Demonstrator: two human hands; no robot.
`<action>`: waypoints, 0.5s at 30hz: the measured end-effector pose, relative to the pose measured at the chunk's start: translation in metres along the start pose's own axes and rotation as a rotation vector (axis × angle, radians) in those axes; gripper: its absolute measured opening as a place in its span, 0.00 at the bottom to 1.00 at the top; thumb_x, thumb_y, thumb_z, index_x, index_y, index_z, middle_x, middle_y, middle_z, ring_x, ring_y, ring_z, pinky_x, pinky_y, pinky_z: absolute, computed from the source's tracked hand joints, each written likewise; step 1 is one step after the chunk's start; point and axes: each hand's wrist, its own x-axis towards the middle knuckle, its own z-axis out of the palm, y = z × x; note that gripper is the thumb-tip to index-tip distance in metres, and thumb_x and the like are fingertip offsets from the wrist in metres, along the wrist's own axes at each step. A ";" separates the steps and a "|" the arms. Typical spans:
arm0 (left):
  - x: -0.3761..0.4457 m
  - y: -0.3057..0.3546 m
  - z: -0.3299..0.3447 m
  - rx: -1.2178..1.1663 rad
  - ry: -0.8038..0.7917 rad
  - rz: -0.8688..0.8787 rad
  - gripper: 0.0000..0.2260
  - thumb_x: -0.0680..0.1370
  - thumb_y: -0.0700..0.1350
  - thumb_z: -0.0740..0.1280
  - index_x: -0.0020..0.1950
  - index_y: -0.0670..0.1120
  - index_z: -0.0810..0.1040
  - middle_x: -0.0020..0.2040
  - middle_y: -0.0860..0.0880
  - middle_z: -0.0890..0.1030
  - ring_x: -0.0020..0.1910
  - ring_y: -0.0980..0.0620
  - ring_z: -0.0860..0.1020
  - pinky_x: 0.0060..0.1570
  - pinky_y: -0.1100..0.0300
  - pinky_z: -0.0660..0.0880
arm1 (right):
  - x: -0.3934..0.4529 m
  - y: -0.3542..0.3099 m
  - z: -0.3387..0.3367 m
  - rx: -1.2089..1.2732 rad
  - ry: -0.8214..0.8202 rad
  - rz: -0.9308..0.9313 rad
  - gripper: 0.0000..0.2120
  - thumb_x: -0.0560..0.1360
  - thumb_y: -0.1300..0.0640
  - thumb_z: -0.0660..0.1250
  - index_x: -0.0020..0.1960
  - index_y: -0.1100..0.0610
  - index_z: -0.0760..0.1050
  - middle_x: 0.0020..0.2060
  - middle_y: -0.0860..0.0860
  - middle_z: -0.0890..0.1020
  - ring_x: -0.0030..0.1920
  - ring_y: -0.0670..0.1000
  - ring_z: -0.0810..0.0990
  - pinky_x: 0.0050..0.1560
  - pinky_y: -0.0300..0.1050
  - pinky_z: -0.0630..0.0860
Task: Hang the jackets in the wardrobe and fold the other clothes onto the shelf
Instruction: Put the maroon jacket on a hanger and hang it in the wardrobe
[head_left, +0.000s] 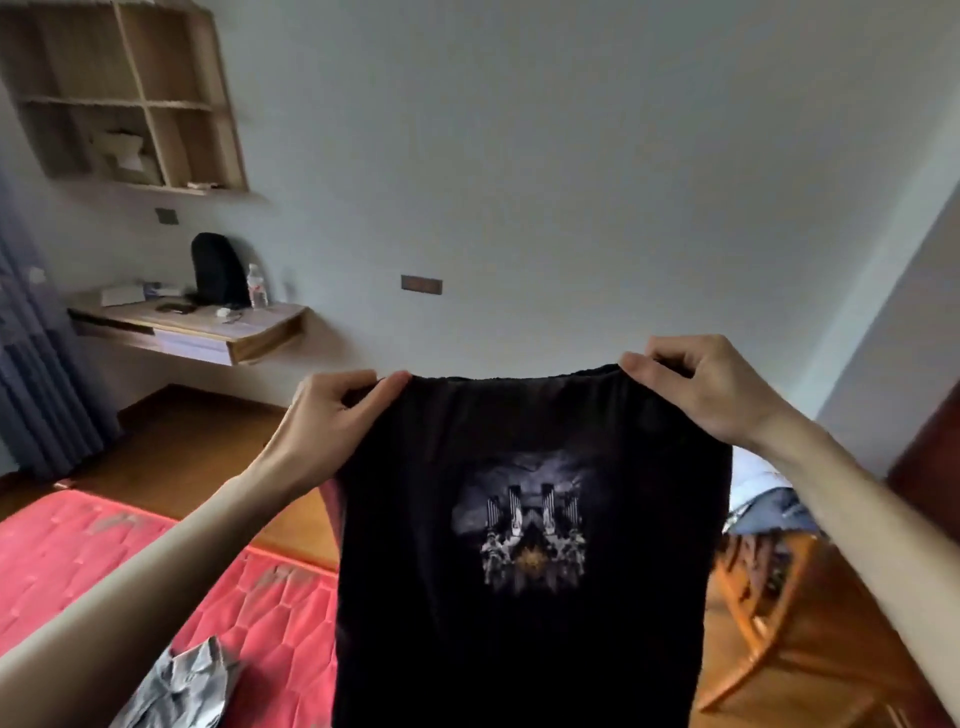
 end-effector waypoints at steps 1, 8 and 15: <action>0.010 0.005 0.013 -0.021 -0.015 0.006 0.27 0.82 0.58 0.68 0.31 0.46 0.62 0.30 0.52 0.60 0.29 0.56 0.60 0.29 0.57 0.56 | -0.005 0.006 -0.009 -0.028 0.054 0.008 0.23 0.80 0.46 0.67 0.29 0.51 0.66 0.25 0.43 0.63 0.27 0.44 0.63 0.31 0.37 0.61; 0.091 0.027 0.111 -0.122 -0.151 0.125 0.23 0.82 0.56 0.68 0.32 0.46 0.69 0.27 0.56 0.66 0.28 0.58 0.66 0.29 0.63 0.61 | -0.028 0.049 -0.076 -0.207 0.330 0.130 0.28 0.79 0.42 0.65 0.33 0.62 0.63 0.28 0.48 0.60 0.30 0.45 0.60 0.33 0.41 0.58; 0.167 0.043 0.202 -0.201 -0.313 0.272 0.22 0.83 0.59 0.65 0.37 0.45 0.72 0.29 0.55 0.69 0.30 0.56 0.67 0.33 0.55 0.66 | -0.051 0.059 -0.123 -0.361 0.511 0.255 0.29 0.81 0.41 0.65 0.35 0.63 0.67 0.30 0.53 0.62 0.33 0.47 0.62 0.36 0.46 0.60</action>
